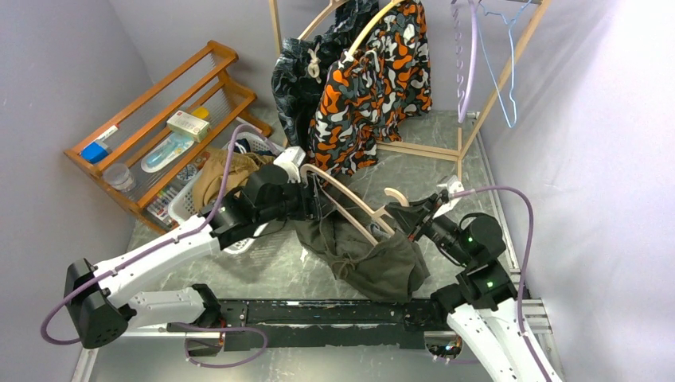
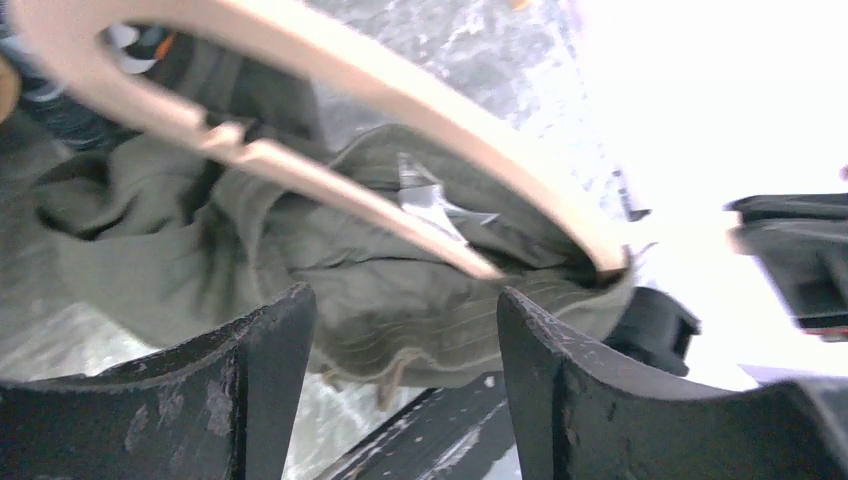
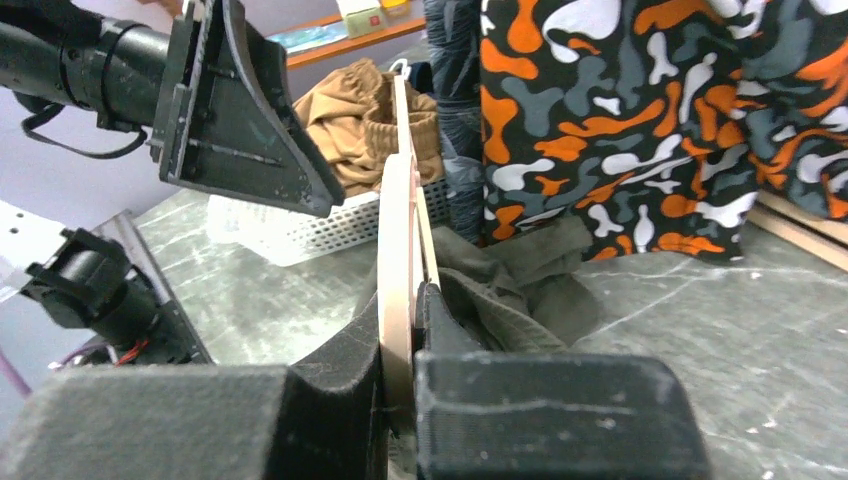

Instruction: Remove the shorts from the hanger

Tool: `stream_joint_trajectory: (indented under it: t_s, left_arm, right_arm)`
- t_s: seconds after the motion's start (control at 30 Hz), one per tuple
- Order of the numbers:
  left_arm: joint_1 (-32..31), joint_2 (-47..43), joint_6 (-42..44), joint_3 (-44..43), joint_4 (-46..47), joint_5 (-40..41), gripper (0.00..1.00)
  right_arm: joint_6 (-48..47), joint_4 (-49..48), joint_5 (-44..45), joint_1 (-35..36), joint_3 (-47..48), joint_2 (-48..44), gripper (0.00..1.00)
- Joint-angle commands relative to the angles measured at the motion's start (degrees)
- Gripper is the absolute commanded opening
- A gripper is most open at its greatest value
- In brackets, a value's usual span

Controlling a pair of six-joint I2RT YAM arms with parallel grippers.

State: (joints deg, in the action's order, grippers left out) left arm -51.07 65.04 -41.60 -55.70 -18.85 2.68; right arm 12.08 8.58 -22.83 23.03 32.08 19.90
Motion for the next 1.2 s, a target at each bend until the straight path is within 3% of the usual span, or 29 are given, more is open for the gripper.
stream_joint_trajectory:
  t_s: [0.0, 0.17, 0.3, 0.47, 0.67, 0.9, 1.1, 1.17]
  left_arm:
    - [0.0, -0.9, -8.0, 2.9, 13.1, -6.0, 0.73]
    - [0.0, -0.7, -23.8, 14.2, 33.8, -7.6, 0.75]
    - [-1.1, 2.6, -29.0, 17.3, 44.7, -6.3, 0.74]
    - [-4.7, 5.7, -26.8, 12.4, 43.4, -0.9, 0.75]
    - [-6.4, 5.2, -29.6, 15.9, 47.1, 2.0, 0.75]
    - [-6.5, 7.8, -32.0, 14.2, 43.5, 3.9, 0.73]
    - [-6.5, 11.3, -30.9, 9.8, 42.4, 3.9, 0.63]
    - [-6.5, 11.8, -31.1, 8.7, 40.0, 4.2, 0.51]
  right_arm:
    - [3.5, -6.0, -4.9, 0.0, -0.8, 1.9, 0.00]
    - [3.4, -6.6, -5.7, 0.0, -1.7, 1.2, 0.00]
    - [3.2, -5.6, -6.1, 0.0, -1.6, 1.1, 0.00]
    - [3.0, -4.6, -5.9, 0.0, -1.4, 1.1, 0.00]
    - [2.4, -3.8, -4.8, 0.1, -1.7, 1.1, 0.00]
    - [3.4, -5.6, -7.7, 0.0, -1.7, 1.4, 0.00]
    - [3.7, -6.4, -10.1, 0.0, -1.0, 2.5, 0.00]
    - [3.3, -6.3, -10.3, 0.0, -0.5, 2.8, 0.00]
